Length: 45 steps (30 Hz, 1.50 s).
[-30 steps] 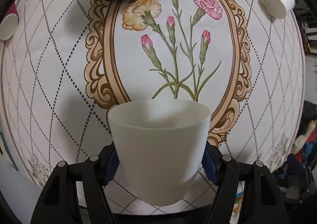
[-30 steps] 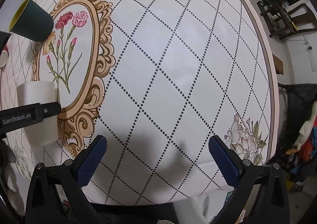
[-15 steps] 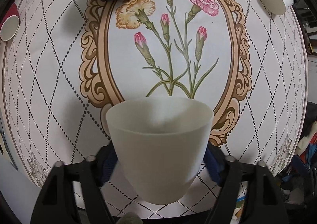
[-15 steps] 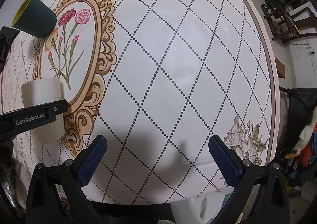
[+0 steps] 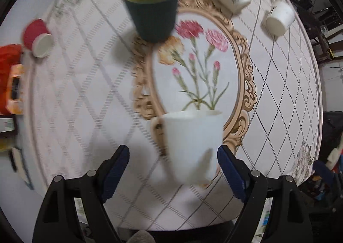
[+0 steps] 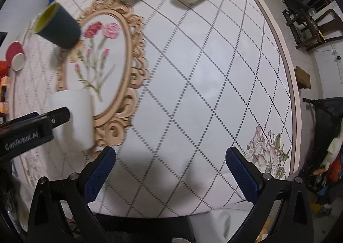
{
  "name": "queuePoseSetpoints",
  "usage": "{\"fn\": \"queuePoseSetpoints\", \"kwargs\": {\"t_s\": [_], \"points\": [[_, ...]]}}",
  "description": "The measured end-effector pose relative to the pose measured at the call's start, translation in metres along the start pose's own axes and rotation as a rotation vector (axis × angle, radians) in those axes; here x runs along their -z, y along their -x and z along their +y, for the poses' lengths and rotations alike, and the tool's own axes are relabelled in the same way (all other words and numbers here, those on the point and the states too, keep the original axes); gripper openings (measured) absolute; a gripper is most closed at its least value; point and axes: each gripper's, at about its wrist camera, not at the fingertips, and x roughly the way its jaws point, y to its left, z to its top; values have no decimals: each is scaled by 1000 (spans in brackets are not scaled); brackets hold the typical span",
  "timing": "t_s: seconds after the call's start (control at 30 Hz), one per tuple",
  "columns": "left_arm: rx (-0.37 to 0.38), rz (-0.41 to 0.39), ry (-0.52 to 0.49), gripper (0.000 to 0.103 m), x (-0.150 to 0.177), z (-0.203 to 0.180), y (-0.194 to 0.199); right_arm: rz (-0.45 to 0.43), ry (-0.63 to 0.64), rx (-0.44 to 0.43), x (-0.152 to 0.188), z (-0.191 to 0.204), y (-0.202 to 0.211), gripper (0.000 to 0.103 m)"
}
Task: Flip cup upside down
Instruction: 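Lift the white plastic cup with the right gripper and carry it over the carnation print, then roll the right gripper to turn the white plastic cup rim-down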
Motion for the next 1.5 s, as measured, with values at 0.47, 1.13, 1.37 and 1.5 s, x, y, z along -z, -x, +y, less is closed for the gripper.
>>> {"fn": "queuePoseSetpoints", "kwargs": {"t_s": [0.47,1.13,1.37,1.5], "points": [[-29,-159,33,84,65,73,99,-140,31,-147,37,60,111,103],[-55,62,432,100,74,150,-58,-204,2219,704,120,176,-19,103],[-56,114,504,100,89,160,-83,-245,2745,812,131,152,-76,101],[-52,118,526,100,91,166,-87,-226,2957,836,133,138,-91,101]]}}
